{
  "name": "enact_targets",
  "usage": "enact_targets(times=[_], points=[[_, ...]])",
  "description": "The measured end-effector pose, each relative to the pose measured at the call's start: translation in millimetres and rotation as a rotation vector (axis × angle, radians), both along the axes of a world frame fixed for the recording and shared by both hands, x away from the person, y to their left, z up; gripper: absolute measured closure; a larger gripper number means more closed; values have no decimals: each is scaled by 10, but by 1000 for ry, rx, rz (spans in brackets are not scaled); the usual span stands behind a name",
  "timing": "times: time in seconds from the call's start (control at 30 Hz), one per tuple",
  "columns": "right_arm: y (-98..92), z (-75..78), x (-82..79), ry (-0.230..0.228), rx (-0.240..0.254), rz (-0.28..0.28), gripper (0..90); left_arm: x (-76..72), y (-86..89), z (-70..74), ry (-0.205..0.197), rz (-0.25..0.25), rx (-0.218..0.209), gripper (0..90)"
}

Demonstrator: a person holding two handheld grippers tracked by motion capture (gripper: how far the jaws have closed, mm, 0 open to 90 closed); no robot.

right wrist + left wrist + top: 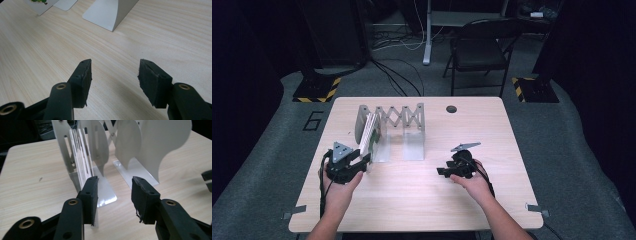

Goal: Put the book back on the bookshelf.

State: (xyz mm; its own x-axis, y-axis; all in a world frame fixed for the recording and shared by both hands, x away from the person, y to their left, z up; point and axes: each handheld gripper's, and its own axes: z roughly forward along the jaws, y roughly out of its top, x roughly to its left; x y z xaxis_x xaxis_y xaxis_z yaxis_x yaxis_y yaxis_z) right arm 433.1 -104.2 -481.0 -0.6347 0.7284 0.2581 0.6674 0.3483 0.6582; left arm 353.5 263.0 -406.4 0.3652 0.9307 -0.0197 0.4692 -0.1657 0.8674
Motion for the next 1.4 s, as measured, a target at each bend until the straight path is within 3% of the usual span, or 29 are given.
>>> enact_targets(times=[0.17, 0.57, 1.03, 1.33, 1.4], points=[[-1, -2, 0, -5, -5, 7, 439, -61, -55, -57, 7, -59, 14, 543], [-3, 2, -4, 0, 0, -4, 437, -130, -102, -112, 28, -162, -17, 495], [-2, 1, -5, -9, -7, 0, 436, -153, -145, -320, 64, -211, -7, 443], [-3, 8, -8, -4, -11, -1, 436, -131, -142, -517, 61, -238, -12, 405], [3, 4, -9, -13, -8, -3, 435, -130, -143, -565, 55, -253, 8, 395]])
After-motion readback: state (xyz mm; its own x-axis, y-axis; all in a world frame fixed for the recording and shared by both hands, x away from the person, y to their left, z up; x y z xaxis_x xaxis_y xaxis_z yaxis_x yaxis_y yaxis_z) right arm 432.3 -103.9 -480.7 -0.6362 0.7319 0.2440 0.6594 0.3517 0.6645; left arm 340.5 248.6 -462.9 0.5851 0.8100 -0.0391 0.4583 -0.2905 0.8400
